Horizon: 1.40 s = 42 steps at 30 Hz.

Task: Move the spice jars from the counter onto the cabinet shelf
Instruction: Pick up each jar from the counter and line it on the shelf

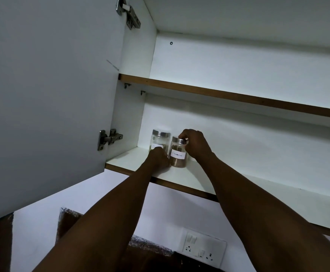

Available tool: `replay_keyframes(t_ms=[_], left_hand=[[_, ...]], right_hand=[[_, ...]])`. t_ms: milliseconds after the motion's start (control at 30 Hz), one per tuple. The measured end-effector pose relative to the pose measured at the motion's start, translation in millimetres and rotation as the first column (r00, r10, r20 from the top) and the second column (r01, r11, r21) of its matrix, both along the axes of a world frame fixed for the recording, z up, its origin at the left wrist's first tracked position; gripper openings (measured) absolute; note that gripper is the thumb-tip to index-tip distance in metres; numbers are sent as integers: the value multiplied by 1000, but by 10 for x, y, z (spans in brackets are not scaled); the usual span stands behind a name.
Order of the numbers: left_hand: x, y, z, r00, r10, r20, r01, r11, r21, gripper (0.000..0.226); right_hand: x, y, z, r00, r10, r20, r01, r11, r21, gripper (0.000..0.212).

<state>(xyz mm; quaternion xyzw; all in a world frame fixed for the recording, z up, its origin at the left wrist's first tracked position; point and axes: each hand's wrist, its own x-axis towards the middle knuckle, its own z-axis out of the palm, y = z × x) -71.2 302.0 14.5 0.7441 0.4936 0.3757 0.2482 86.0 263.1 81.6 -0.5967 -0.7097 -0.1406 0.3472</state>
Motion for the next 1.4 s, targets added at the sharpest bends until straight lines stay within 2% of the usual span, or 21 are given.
replay_keyframes(t_ms=[133, 267, 400, 467, 567, 633, 767, 900, 1067, 1233, 1333, 1400], left_hand=[[60, 51, 6, 999, -45, -6, 45, 999, 23, 43], [63, 51, -30, 994, -103, 31, 102, 994, 28, 47], [113, 28, -62, 988, -142, -53, 144, 989, 31, 54], [151, 26, -82, 985, -146, -89, 149, 989, 23, 57], [192, 62, -99, 977, -128, -168, 135, 990, 28, 63], [204, 70, -102, 973, -110, -201, 122, 992, 44, 64], [216, 87, -105, 963, -99, -250, 119, 991, 64, 65], [218, 98, -113, 962, -94, -258, 118, 990, 79, 65], [210, 99, -128, 970, -95, -223, 115, 990, 80, 64], [212, 103, -150, 975, -86, -204, 106, 990, 88, 59], [215, 118, -153, 974, -78, -212, 102, 989, 105, 54], [215, 123, -147, 975, -90, -204, 114, 988, 108, 53]], right_hand=[[44, 186, -46, 997, -74, -3, 74, 996, 41, 45], [48, 388, -52, 998, -29, -62, 31, 999, 36, 45], [91, 471, -78, 998, 6, -64, -2, 998, 69, 39], [88, 483, -101, 997, 25, -69, -20, 998, 66, 36], [80, 518, -122, 994, 32, -105, -25, 998, 64, 48], [97, 571, -148, 992, 22, -124, -14, 998, 67, 39], [127, 649, -149, 994, 0, -114, 10, 996, 84, 42], [133, 666, -154, 991, -13, -134, 23, 997, 69, 45], [119, 670, -190, 990, 16, -140, -4, 996, 86, 38], [109, 717, -329, 987, -24, -158, 46, 989, 138, 48], [108, 716, -490, 989, -28, -147, 54, 983, 175, 63], [93, 702, -521, 990, -59, -126, 84, 976, 203, 62]])
